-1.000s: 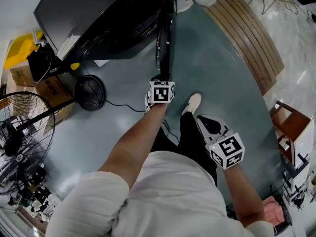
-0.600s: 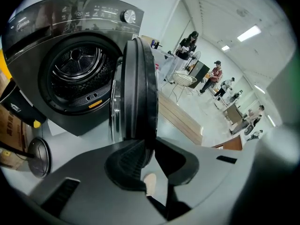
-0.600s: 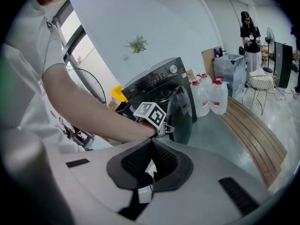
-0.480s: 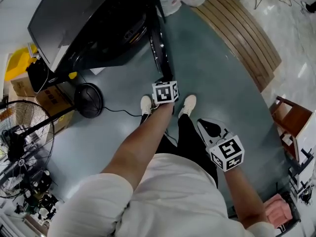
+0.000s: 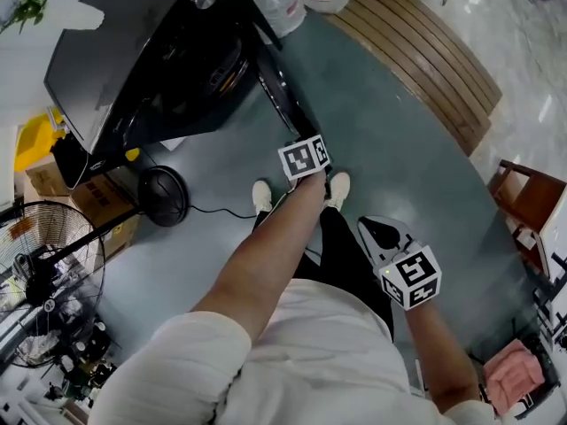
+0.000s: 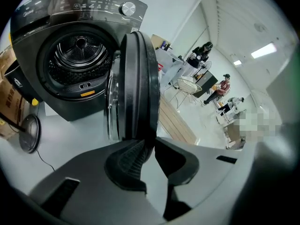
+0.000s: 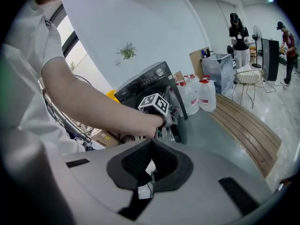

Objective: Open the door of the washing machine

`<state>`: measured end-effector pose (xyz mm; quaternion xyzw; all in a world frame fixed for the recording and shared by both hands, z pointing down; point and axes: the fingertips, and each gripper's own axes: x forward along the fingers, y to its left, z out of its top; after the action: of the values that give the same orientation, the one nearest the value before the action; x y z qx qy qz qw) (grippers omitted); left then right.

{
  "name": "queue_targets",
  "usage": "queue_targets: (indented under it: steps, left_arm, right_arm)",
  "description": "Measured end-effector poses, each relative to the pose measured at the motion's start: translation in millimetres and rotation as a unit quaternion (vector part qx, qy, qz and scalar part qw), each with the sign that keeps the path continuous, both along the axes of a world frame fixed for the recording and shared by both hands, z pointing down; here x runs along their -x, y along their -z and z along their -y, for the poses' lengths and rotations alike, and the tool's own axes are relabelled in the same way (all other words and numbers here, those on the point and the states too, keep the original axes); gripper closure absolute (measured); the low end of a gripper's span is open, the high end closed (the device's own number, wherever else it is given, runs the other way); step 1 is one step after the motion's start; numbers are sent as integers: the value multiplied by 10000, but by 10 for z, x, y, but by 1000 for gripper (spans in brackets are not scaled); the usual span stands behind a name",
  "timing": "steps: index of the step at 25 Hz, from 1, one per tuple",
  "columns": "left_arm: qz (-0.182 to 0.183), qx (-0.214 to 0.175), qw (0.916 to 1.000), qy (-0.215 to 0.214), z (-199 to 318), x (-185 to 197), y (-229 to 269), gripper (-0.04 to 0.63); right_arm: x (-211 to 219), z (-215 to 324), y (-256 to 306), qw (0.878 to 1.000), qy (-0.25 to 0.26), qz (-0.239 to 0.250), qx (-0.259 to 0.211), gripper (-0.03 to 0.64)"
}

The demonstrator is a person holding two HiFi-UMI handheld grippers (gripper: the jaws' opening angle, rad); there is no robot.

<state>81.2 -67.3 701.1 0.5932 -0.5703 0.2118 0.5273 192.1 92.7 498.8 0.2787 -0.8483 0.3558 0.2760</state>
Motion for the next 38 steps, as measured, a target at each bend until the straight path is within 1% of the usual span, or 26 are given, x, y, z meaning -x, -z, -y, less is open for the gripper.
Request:
queue_targets:
  steps: [3,8,18,27,32,38]
  left_arm:
    - [-101,2,9999,110,98,-143,7,522]
    - [-267,11,9995,147,253,-357,16,522]
    - [-591,73,9965,583,571,-755,17,522]
    - [-894,88,9936,690,945,-1123,23,525]
    - [-933,-14,9931,705,1155,-1286,36,529]
    - [-935,-21,9930,722,1310,-1406,42,535]
  right_arm:
    - [-80,-5,-12,9999,-100,34,19,607]
    - [-198,-5,-19,9993,-321,154,97,607]
    - [-450,85,-79,9985,-516,163,128,607]
    - [-657,221,-125,9975,-673,147,172,607]
    - [-798,257,-164,9966,-786,120,203,607]
    - [-898,287,-195,9960,-846,103,256,607]
